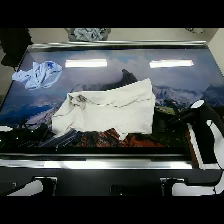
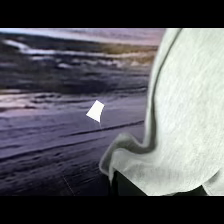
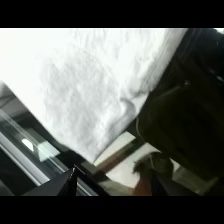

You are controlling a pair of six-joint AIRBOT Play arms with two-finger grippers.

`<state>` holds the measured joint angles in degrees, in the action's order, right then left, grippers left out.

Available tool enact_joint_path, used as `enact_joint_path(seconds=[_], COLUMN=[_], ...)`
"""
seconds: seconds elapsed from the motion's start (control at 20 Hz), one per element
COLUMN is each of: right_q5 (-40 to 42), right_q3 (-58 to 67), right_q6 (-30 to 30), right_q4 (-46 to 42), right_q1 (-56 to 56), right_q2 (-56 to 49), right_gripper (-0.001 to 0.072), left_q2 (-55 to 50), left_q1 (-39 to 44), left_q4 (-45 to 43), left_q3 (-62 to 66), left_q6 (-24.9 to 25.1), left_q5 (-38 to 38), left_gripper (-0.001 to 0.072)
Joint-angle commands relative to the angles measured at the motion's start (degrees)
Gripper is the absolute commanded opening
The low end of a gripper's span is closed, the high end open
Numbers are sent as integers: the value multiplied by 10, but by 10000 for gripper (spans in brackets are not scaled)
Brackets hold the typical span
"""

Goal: Fold the shirts.

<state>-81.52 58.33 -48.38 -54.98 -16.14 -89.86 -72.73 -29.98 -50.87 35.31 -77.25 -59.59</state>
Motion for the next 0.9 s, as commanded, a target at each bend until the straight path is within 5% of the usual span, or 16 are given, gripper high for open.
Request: enact_joint_path(seconds=[0.0,0.35,0.5,0.6,0.85], right_q5=[74,160,172,188,91], right_q3=[-31,-35,-35,-35,91], right_q6=[0,-9,-14,-22,53], right_q4=[65,93,92,91,54], right_q1=[0,0,4,22,18], right_q2=[-6,-15,-15,-20,21], right_gripper=[547,488,331,48,49], left_q2=[3,8,8,8,40], left_q1=[-1,-1,-1,-3,-8], left_q4=[1,1,1,1,1], left_q3=[0,0,1,10,191], left_q6=[10,10,28,53,85], left_q5=[-1,-3,1,3,-38], left_gripper=[29,29,30,30,24])
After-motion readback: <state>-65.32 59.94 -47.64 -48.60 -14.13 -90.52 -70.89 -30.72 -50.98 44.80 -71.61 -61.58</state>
